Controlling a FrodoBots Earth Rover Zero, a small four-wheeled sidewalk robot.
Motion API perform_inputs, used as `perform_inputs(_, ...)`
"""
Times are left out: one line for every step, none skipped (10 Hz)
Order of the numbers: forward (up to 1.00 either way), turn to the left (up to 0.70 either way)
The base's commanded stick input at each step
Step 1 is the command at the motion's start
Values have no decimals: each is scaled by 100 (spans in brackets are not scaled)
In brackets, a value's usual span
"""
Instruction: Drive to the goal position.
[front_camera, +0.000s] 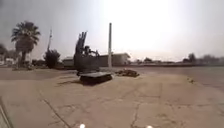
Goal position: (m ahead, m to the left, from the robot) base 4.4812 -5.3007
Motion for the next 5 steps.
perform_inputs(0, 45)
perform_inputs(0, 45)
perform_inputs(0, 45)
perform_inputs(0, 45)
perform_inputs(0, 45)
